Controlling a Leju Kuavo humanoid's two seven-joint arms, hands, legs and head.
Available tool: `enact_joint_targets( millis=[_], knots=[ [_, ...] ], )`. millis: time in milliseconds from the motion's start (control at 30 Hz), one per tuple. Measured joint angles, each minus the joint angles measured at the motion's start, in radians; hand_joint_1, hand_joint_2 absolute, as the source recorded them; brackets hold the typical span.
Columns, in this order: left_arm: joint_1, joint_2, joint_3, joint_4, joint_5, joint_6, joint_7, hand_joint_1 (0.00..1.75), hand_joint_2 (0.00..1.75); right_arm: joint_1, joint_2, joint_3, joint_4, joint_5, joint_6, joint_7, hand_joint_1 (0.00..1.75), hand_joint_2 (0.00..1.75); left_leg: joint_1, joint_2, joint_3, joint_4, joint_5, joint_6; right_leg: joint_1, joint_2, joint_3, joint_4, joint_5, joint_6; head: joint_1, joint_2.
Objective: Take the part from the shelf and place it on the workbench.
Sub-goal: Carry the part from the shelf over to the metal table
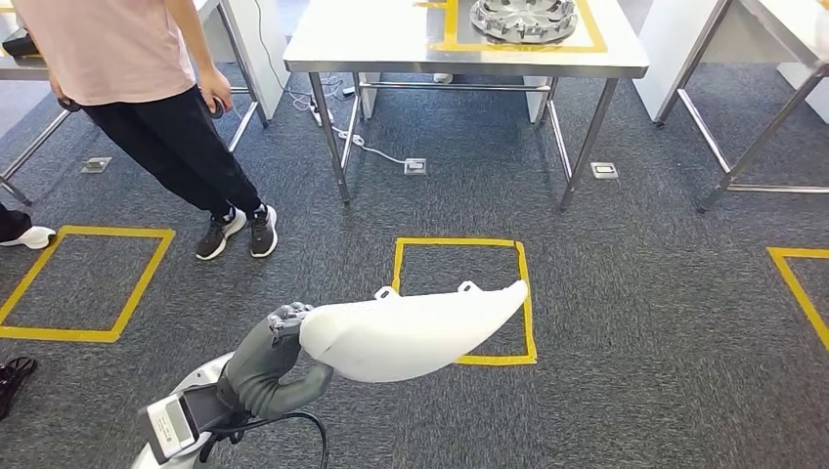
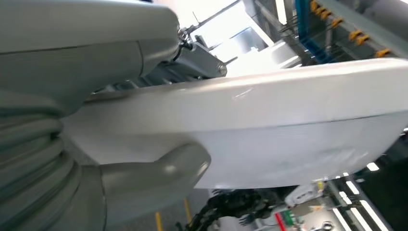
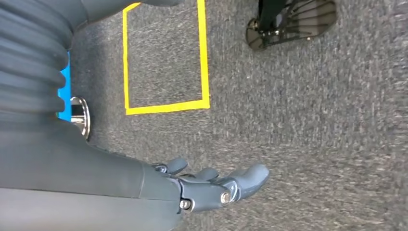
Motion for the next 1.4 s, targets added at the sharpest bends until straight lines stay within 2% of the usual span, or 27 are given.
enact_joint_targets(
  millis=[33, 133, 200, 267, 333, 400, 467, 500, 533, 567, 633, 667, 700, 767, 833, 900, 967, 1000, 1033, 1067, 1133, 1167, 1233, 1267, 1333, 1367, 1400],
  knots=[
    [0.003, 0.001, 0.003, 0.0, 0.0, 0.001, -0.001, 1.75, 1.75, 0.0, 0.0, 0.0, 0.0, 0.001, 0.0, 0.003, 0.0, 1.75, 0.0, 0.0, -0.009, -0.013, 0.017, 0.003, 0.001, 0.001, 0.009, 0.0, -0.007, 0.001, -0.003, 0.0],
    [0.009, 0.002, 0.01, -0.002, -0.002, 0.001, -0.004, 1.75, 1.75, -0.003, 0.0, 0.001, 0.0, 0.004, 0.0, 0.009, 0.0, 1.75, -0.004, 0.0, 0.035, -0.192, 0.147, 0.016, 0.002, 0.002, 0.04, 0.001, -0.032, 0.008, -0.009, 0.0],
    [0.012, 0.003, 0.013, -0.004, -0.004, 0.002, -0.005, 1.75, 1.75, -0.006, 0.0, 0.002, 0.0, 0.005, 0.0, 0.011, 0.0, 1.75, -0.008, 0.0, 0.054, -0.259, 0.172, 0.025, 0.003, 0.003, 0.049, 0.003, -0.045, 0.019, -0.011, 0.0],
    [0.014, 0.003, 0.014, -0.007, -0.005, 0.002, -0.005, 1.75, 1.75, -0.009, 0.0, 0.003, 0.0, 0.007, 0.0, 0.013, 0.0, 1.75, -0.008, -0.001, 0.061, -0.264, 0.167, 0.036, 0.005, 0.003, 0.055, 0.01, -0.048, 0.032, -0.011, 0.0],
    [0.014, 0.002, 0.014, -0.011, -0.006, 0.002, -0.006, 1.75, 1.75, -0.012, 0.0, 0.004, 0.0, 0.009, 0.0, 0.013, 0.0, 1.75, -0.003, -0.002, 0.078, -0.27, 0.173, 0.048, 0.004, 0.002, 0.048, 0.044, -0.052, 0.042, -0.007, 0.0],
    [0.014, 0.001, 0.015, -0.014, -0.007, 0.002, -0.006, 1.75, 1.75, -0.019, 0.001, 0.005, 0.0, 0.011, 0.0, 0.013, 0.0, 1.75, -0.001, -0.002, 0.091, -0.274, 0.166, 0.056, 0.0, 0.001, -0.006, 0.138, -0.08, 0.052, -0.002, 0.0],
    [0.014, 0.0, 0.015, -0.014, -0.01, 0.002, -0.007, 1.75, 1.75, -0.02, 0.002, 0.005, 0.0, 0.011, 0.0, 0.013, 0.0, 1.75, -0.001, -0.002, 0.097, -0.274, 0.156, 0.058, -0.003, 0.001, -0.09, 0.253, -0.129, 0.059, 0.003, 0.0],
    [0.015, 0.0, 0.015, -0.014, -0.012, 0.002, -0.007, 1.75, 1.75, -0.02, 0.002, 0.005, 0.0, 0.011, 0.0, 0.013, 0.0, 1.75, -0.001, -0.003, 0.103, -0.274, 0.15, 0.058, -0.004, 0.001, -0.12, 0.28, -0.139, 0.06, 0.006, 0.0],
    [0.015, 0.0, 0.016, -0.014, -0.013, 0.002, -0.007, 1.75, 1.75, -0.019, 0.002, 0.005, 0.0, 0.011, 0.0, 0.013, 0.0, 1.75, 0.0, -0.004, 0.111, -0.274, 0.143, 0.056, -0.004, 0.001, -0.134, 0.276, -0.127, 0.061, 0.008, 0.0],
    [0.015, 0.0, 0.017, -0.014, -0.016, 0.002, -0.007, 1.75, 1.75, -0.019, 0.002, 0.005, 0.0, 0.011, 0.0, 0.013, 0.0, 1.75, 0.0, -0.005, 0.121, -0.274, 0.135, 0.054, -0.004, 0.001, -0.128, 0.233, -0.09, 0.06, 0.011, 0.0],
    [0.014, 0.0, 0.018, -0.014, -0.026, 0.006, -0.007, 1.75, 1.75, -0.019, 0.002, 0.005, 0.0, 0.011, 0.0, 0.012, 0.0, 1.75, -0.001, -0.004, 0.144, -0.273, 0.118, 0.047, -0.004, -0.001, -0.088, 0.102, 0.001, 0.055, 0.015, 0.0],
    [0.014, -0.001, 0.018, -0.013, -0.032, 0.009, -0.007, 1.75, 1.75, -0.02, 0.002, 0.005, 0.0, 0.01, 0.0, 0.011, 0.0, 1.75, -0.001, -0.004, 0.151, -0.274, 0.11, 0.042, -0.001, -0.003, -0.072, 0.053, 0.018, 0.05, 0.016, 0.0],
    [0.013, -0.001, 0.018, -0.013, -0.037, 0.012, -0.007, 1.75, 1.75, -0.02, 0.002, 0.005, 0.0, 0.009, 0.0, 0.01, 0.0, 1.75, -0.002, -0.003, 0.155, -0.276, 0.104, 0.036, 0.002, -0.004, -0.063, 0.027, 0.024, 0.043, 0.017, 0.0],
    [0.013, -0.001, 0.018, -0.014, -0.043, 0.015, -0.007, 1.75, 1.75, -0.019, 0.002, 0.005, 0.0, 0.007, 0.0, 0.009, 0.0, 1.75, -0.003, -0.003, 0.163, -0.272, 0.1, 0.021, 0.004, -0.004, -0.056, 0.018, 0.017, 0.027, 0.017, 0.0],
    [0.011, -0.001, 0.018, -0.014, -0.045, 0.018, -0.007, 1.75, 1.75, -0.018, 0.002, 0.005, 0.0, 0.005, 0.0, 0.009, 0.0, 1.75, -0.003, -0.003, 0.166, -0.246, 0.095, 0.01, 0.0, -0.003, -0.037, 0.011, 0.025, 0.012, 0.014, 0.0],
    [0.008, -0.001, 0.019, -0.015, -0.046, 0.018, -0.007, 1.75, 1.75, -0.02, 0.002, 0.005, 0.0, 0.004, 0.0, 0.008, 0.0, 1.75, -0.001, -0.002, 0.123, -0.161, 0.065, 0.002, -0.001, -0.002, -0.019, 0.008, 0.016, 0.001, 0.007, 0.0],
    [0.007, -0.001, 0.019, -0.014, -0.047, 0.018, -0.007, 1.75, 1.75, -0.02, 0.002, 0.005, 0.0, 0.003, 0.0, 0.009, 0.0, 1.75, -0.001, -0.002, 0.044, -0.039, 0.014, -0.004, 0.001, -0.002, -0.008, 0.008, 0.003, -0.004, 0.001, 0.0],
    [0.008, -0.001, 0.019, -0.013, -0.047, 0.018, -0.007, 1.75, 1.75, -0.019, 0.002, 0.005, 0.0, 0.002, 0.0, 0.009, 0.0, 1.75, -0.001, -0.002, 0.011, -0.001, 0.001, -0.005, 0.002, -0.001, -0.001, 0.008, -0.004, -0.004, -0.001, 0.0],
    [0.008, -0.001, 0.019, -0.013, -0.047, 0.018, -0.007, 1.75, 1.75, -0.019, 0.002, 0.005, 0.0, 0.001, 0.0, 0.008, 0.0, 1.75, -0.001, -0.002, -0.007, 0.004, 0.007, -0.004, 0.003, 0.0, 0.008, 0.008, -0.012, -0.005, -0.003, 0.0],
    [0.007, 0.0, 0.019, -0.012, -0.048, 0.018, -0.007, 1.75, 1.75, -0.019, 0.002, 0.005, 0.0, 0.0, 0.001, 0.007, 0.0, 1.75, -0.002, -0.002, -0.008, -0.027, 0.038, 0.0, 0.004, 0.001, 0.019, 0.008, -0.02, -0.004, -0.005, 0.0],
    [0.006, 0.0, 0.019, -0.011, -0.048, 0.015, -0.007, 1.75, 1.75, -0.02, 0.003, 0.005, 0.0, -0.002, 0.002, -0.001, 0.0, 1.75, -0.005, -0.002, 0.025, -0.156, 0.135, 0.013, 0.005, 0.002, 0.043, 0.008, -0.038, -0.001, -0.01, 0.0],
    [0.004, 0.0, 0.019, -0.01, -0.049, 0.013, -0.006, 1.75, 1.75, -0.021, 0.004, 0.005, 0.001, -0.003, 0.002, -0.006, 0.0, 1.75, -0.008, -0.002, 0.04, -0.21, 0.16, 0.019, 0.006, 0.003, 0.052, 0.009, -0.046, 0.002, -0.011, 0.0],
    [0.0, 0.0, 0.019, -0.008, -0.05, 0.009, -0.002, 1.75, 1.75, -0.025, 0.005, 0.005, 0.001, -0.004, 0.004, -0.01, 0.0, 1.75, -0.013, -0.002, 0.055, -0.256, 0.174, 0.029, 0.008, 0.004, 0.061, 0.01, -0.057, 0.015, -0.012, 0.0],
    [-0.002, 0.0, 0.019, -0.008, -0.05, 0.007, 0.001, 1.75, 1.75, -0.028, 0.006, 0.005, 0.001, -0.004, 0.004, -0.01, 0.0, 1.75, -0.013, -0.003, 0.059, -0.258, 0.167, 0.034, 0.009, 0.004, 0.064, 0.013, -0.059, 0.021, -0.012, 0.0],
    [-0.009, -0.001, 0.019, -0.008, -0.051, 0.004, 0.003, 1.75, 1.75, -0.032, 0.007, 0.005, 0.001, -0.004, 0.004, -0.011, 0.0, 1.75, -0.008, -0.004, 0.076, -0.267, 0.175, 0.045, 0.009, 0.003, 0.064, 0.034, -0.061, 0.031, -0.01, 0.0],
    [-0.013, -0.002, 0.019, -0.008, -0.051, 0.002, 0.004, 1.75, 1.75, -0.036, 0.009, 0.005, 0.001, -0.004, 0.005, -0.011, 0.0, 1.75, -0.005, -0.004, 0.086, -0.271, 0.173, 0.049, 0.008, 0.003, 0.05, 0.063, -0.066, 0.037, -0.008, 0.0],
    [-0.018, -0.003, 0.018, -0.008, -0.051, 0.001, 0.004, 1.75, 1.75, -0.039, 0.01, 0.005, 0.001, -0.004, 0.005, -0.011, 0.0, 1.75, -0.003, -0.004, 0.094, -0.275, 0.17, 0.053, 0.006, 0.003, 0.02, 0.111, -0.079, 0.043, -0.005, 0.0]
  ],
)
